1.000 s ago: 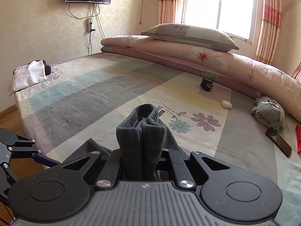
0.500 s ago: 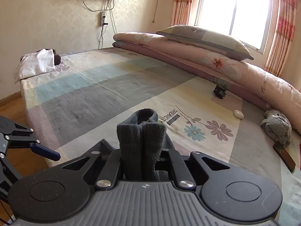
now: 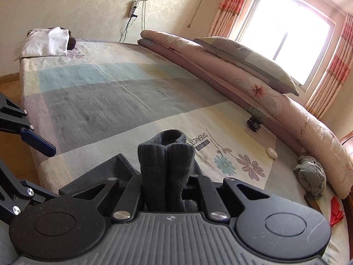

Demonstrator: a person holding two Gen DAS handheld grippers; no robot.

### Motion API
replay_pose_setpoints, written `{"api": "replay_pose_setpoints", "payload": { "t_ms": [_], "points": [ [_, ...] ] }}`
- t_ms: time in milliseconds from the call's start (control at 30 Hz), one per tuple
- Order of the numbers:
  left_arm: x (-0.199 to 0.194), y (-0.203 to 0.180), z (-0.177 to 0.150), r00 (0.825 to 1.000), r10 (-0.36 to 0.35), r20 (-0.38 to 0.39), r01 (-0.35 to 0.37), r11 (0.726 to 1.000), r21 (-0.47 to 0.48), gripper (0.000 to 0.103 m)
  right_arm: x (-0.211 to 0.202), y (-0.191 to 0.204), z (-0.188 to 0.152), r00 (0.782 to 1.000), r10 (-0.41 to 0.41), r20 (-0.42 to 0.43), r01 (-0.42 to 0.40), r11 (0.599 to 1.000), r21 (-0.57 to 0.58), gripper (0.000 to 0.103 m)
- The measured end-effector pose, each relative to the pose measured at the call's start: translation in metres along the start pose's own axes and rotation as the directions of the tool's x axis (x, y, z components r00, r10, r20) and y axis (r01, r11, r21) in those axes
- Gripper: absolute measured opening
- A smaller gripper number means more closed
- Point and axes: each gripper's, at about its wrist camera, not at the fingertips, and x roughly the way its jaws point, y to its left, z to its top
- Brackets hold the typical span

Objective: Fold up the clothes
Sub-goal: 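Lower the held waistband onto the folded sweatpants with the right gripper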

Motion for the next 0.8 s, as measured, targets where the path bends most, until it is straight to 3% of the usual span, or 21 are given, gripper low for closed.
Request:
{"api": "replay_pose_setpoints", "payload": {
  "t_ms": [433,800],
  "points": [
    [-0.001,0.004,-0.003,1.000,0.002,0.004,-0.002,1.000,-0.010,0.075,0.001,0.019,-0.001,1.000,-0.028,0.005,0.028,0.995,-0.100,0.011],
    [-0.003,0.009,-0.006,1.000,0.018,-0.005,-0.018,1.000,-0.023,0.075,0.008,0.040,0.003,1.000,0.000,-0.007,-0.001,0.986,-0.165,0.011]
  ]
}}
